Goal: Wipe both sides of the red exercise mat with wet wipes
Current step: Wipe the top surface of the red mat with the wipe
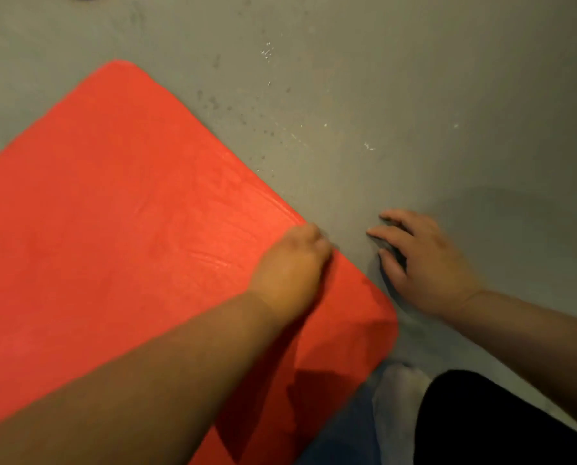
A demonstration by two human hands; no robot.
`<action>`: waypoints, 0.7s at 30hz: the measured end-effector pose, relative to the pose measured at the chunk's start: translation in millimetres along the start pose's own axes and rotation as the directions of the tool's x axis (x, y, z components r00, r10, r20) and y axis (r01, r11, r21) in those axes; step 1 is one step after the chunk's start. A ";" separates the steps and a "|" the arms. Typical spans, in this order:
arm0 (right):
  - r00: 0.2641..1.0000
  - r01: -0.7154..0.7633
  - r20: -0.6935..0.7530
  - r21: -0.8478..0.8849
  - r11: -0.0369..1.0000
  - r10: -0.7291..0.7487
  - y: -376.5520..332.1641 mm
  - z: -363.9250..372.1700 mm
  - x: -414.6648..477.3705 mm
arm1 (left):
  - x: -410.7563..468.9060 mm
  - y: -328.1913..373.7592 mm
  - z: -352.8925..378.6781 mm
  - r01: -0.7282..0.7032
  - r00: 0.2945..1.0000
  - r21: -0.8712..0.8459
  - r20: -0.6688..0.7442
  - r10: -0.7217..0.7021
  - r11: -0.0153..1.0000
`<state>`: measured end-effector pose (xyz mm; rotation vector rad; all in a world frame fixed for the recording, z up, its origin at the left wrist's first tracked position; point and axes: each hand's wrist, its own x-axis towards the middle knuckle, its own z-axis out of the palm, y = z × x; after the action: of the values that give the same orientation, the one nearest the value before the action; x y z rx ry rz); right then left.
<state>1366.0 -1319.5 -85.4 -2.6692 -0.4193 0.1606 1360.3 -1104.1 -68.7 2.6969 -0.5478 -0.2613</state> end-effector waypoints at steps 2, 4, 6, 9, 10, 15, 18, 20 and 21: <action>1.000 0.023 0.022 0.002 1.000 -0.023 2.8 -1.2 0.2 | -12.7 13.6 3.4 -0.200 0.976 -0.046 0.080 0.203 0.979; 0.999 0.033 0.040 0.002 0.999 -0.033 4.7 -2.8 0.8 | -1.0 -5.6 -2.0 -0.261 0.963 0.001 0.073 0.260 0.965; 0.998 0.036 0.048 0.009 0.999 -0.036 5.9 -3.8 0.4 | 22.1 -36.0 -15.2 -0.107 0.993 0.077 -0.035 0.110 0.991; 0.999 0.029 0.034 0.012 1.000 -0.030 7.0 -3.1 -1.3 | 38.4 -57.8 -28.3 0.191 0.974 0.054 -0.133 -0.182 0.980; 0.999 0.024 0.027 0.007 1.000 -0.024 6.7 -2.6 -1.6 | 34.3 -47.9 -23.6 0.199 0.973 0.044 -0.130 -0.192 0.979; 0.997 0.071 0.000 0.004 0.997 -0.071 11.5 -2.2 -1.7 | -15.7 37.9 15.7 -0.037 0.999 -0.112 -0.003 0.037 0.993; 0.991 0.134 0.009 -0.055 0.989 -0.134 24.9 -7.6 -6.0 | -18.5 42.2 18.4 -0.206 0.977 -0.134 0.021 0.211 0.969; 0.992 0.123 0.002 -0.073 0.990 -0.123 27.9 -9.7 -8.0 | -4.9 17.0 11.0 -0.213 0.977 -0.013 -0.007 0.213 0.977; 0.993 0.118 0.003 -0.079 0.990 -0.118 27.4 -9.4 -8.3 | 5.0 -1.3 4.2 -0.143 0.988 0.026 -0.051 0.144 0.989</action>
<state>1367.0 -1349.5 -88.4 -2.7123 -0.5936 0.1074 1364.2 -1106.5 -73.6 2.6612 -0.7293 -0.1449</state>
